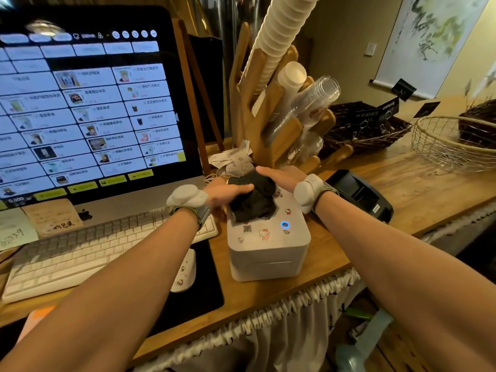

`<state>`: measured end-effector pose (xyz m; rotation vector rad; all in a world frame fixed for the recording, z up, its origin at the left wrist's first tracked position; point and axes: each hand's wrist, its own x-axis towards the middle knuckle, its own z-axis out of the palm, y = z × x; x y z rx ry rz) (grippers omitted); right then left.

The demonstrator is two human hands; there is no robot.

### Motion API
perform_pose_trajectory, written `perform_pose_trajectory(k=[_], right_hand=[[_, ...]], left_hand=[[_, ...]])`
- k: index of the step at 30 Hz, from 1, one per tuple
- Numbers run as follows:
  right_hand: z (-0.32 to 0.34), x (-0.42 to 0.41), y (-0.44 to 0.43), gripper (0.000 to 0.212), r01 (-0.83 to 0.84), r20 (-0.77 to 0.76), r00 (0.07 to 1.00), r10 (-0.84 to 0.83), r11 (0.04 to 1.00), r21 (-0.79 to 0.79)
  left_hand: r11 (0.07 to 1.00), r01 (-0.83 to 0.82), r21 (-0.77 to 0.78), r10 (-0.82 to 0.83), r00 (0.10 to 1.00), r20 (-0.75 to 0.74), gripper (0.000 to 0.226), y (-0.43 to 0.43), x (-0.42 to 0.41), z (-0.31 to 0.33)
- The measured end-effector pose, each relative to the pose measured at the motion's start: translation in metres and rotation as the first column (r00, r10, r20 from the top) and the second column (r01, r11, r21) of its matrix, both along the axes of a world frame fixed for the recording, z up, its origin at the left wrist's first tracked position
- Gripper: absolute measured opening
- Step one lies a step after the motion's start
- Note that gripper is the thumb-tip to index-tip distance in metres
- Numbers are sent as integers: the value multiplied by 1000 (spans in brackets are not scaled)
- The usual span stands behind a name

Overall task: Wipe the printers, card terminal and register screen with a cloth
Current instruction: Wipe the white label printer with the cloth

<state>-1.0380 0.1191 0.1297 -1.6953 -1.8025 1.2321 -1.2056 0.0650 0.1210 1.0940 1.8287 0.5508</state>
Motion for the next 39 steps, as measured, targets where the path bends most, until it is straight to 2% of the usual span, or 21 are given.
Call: perform_pose_trajectory(k=[4,7,9,11,15,17,19,23,26,28,31,33,36,39], right_hand=[[-5,4,-2,75,-45,186,982,14,985,164],[-2,-6,-10,79,-371,442,874,202,866,336],[4,-14,-19,65,-525,548,785,288,779,344],[9,-16,-30,45,-595,560,751,351,728,341],[11,-17,-67,26,-685,480,708,518,670,286],[17,-13,-75,21,-673,488,719,494,669,315],[19,-10,-88,16,-675,505,715,483,663,323],[13,-4,-113,22,-777,600,614,513,528,343],[12,2,-120,21,-817,715,547,436,465,341],[7,-10,-131,16,-854,787,497,364,365,371],[-11,-29,-152,21,-920,881,390,269,148,362],[-18,-19,-153,27,-946,925,325,198,85,314],[-24,0,-146,32,-963,950,269,159,49,265],[-32,1,-154,44,-942,918,335,212,102,320]], left_hand=[[996,-4,90,12,996,-88,55,3,4,-5],[988,-51,148,72,987,-145,42,3,-2,-5],[961,-81,263,140,967,-212,33,2,-9,-2],[927,-31,373,135,957,-255,30,-1,-14,0],[904,109,412,9,962,-275,17,-14,-14,1],[896,159,415,-30,953,-301,18,-19,-8,5],[891,218,398,-77,937,-341,34,-27,3,7],[861,372,346,-207,878,-431,38,-32,18,14],[854,461,242,-311,824,-474,34,-33,17,9],[853,486,189,-336,790,-513,39,-33,14,6],[861,479,173,-321,774,-545,45,-29,12,5],[858,484,175,-318,766,-559,47,-28,12,4],[854,483,191,-306,766,-566,46,-28,11,1],[854,485,189,-310,766,-563,46,-28,10,1]])
